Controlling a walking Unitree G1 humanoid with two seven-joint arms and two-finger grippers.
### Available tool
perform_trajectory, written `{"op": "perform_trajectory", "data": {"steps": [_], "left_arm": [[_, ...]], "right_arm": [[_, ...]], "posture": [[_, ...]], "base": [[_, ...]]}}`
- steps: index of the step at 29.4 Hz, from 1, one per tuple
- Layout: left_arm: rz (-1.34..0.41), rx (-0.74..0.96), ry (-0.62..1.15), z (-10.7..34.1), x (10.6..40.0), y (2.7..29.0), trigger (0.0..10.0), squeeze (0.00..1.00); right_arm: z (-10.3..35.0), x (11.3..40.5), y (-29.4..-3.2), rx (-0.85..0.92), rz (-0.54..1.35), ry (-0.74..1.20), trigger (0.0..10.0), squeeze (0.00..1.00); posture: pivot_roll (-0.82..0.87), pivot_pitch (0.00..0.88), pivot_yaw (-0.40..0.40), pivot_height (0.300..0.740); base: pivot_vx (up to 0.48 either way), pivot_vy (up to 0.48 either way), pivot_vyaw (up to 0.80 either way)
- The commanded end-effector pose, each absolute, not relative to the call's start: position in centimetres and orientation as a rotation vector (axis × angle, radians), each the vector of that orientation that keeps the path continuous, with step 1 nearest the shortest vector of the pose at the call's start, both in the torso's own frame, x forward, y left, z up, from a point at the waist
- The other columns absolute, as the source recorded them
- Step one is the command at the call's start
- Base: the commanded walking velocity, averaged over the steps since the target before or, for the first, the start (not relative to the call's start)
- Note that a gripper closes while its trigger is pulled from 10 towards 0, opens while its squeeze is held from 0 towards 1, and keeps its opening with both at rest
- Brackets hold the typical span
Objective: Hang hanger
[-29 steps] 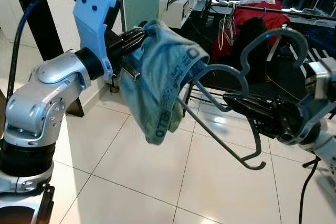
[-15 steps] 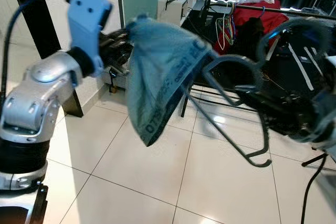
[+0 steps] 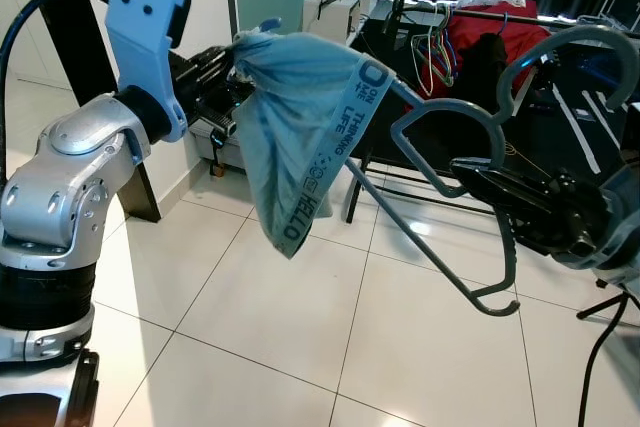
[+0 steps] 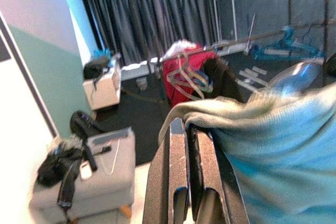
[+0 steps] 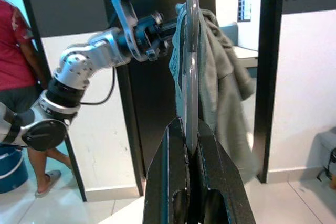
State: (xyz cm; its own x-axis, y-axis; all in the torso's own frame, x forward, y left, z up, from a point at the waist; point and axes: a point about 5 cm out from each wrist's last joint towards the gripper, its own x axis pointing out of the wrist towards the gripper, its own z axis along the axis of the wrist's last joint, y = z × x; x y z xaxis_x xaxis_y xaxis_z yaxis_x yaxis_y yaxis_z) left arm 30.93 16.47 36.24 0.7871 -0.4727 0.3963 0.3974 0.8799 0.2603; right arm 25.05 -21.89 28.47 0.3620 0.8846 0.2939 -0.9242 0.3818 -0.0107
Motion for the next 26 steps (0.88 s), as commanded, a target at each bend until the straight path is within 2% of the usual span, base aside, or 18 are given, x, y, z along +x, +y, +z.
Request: {"op": "perform_trajectory", "data": {"steps": [1, 13, 20, 26], "left_arm": [[-0.481, 0.151, -0.523, 37.1, 30.5, 16.5, 0.0, 0.00], [-0.456, 0.178, -0.495, 36.3, 31.0, 17.0, 0.0, 0.00], [-0.378, 0.196, -0.475, 36.3, 31.5, 17.8, 0.0, 0.00], [-0.203, 0.151, -0.473, 36.7, 32.3, 19.8, 0.0, 0.00]], "right_arm": [[28.7, 24.8, -21.6, 0.142, 1.184, -0.288, 10.0, 0.00], [28.5, 24.7, -21.6, 0.121, 1.179, -0.258, 10.0, 0.00], [28.3, 24.7, -21.7, 0.115, 1.186, -0.245, 10.0, 0.00], [27.9, 24.6, -21.5, 0.111, 1.196, -0.220, 10.0, 0.00]], "posture": [[0.02, 0.049, -0.052, 0.740], [0.01, 0.046, -0.053, 0.740], [0.01, 0.041, -0.054, 0.740], [0.01, 0.038, -0.053, 0.740]], "base": [[0.000, 0.000, 0.00], [0.000, 0.000, 0.00], [0.000, 0.000, 0.00], [0.000, 0.000, 0.00]]}}
